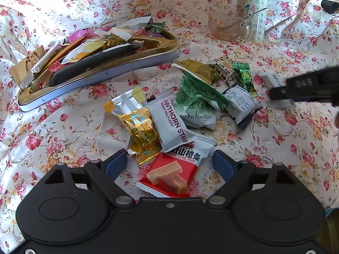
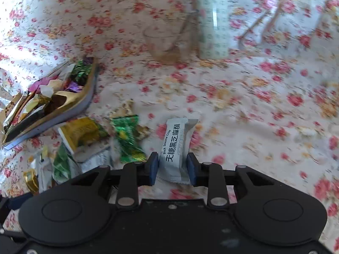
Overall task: Organize snacks
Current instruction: 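Grasp the white snack bar with right tool while left tool grasps red hawthorn packet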
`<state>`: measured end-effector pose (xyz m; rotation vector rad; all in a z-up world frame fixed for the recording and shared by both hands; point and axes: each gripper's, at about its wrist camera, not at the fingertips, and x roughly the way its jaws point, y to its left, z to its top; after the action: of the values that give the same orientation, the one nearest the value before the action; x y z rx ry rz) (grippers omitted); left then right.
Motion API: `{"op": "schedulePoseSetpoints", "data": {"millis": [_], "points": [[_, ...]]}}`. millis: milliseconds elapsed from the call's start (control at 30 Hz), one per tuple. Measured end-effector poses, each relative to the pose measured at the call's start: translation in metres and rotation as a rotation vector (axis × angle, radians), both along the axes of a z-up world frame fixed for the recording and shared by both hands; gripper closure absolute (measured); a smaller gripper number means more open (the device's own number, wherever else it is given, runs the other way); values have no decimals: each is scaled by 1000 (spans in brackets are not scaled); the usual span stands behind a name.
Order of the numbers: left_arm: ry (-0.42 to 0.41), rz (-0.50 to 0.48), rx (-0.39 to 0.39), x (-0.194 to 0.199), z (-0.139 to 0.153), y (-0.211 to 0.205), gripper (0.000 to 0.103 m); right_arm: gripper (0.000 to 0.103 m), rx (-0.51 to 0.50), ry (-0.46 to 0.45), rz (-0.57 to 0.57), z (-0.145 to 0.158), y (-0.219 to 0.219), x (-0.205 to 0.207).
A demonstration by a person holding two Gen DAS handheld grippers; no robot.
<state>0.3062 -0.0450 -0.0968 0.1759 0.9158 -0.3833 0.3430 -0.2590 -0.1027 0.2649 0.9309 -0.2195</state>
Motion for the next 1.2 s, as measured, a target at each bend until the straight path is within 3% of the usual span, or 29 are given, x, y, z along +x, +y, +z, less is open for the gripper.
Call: {"op": "schedulePoseSetpoints", "data": {"millis": [267,533,733,967,1167,1200], "points": [[18,21,8,2,0,-2,16,73,18,50,-33,6,-12,-33],[37,40,21,-9,9,-2,43,73,45,51,-43,7,-12,-51],[72,58,27,-18,14,-3,49,74,85,59,-35,8,-13,-65],[110,55,16,-23,14,-5,49,75,108,48,-48,9,-17,-74],[129,51,2,-19,13,-11,38,51,89,8,-74,11,-17,-61],[121,45,9,-20,12,-12,37,50,86,4,-76,11,-18,-58]]}}
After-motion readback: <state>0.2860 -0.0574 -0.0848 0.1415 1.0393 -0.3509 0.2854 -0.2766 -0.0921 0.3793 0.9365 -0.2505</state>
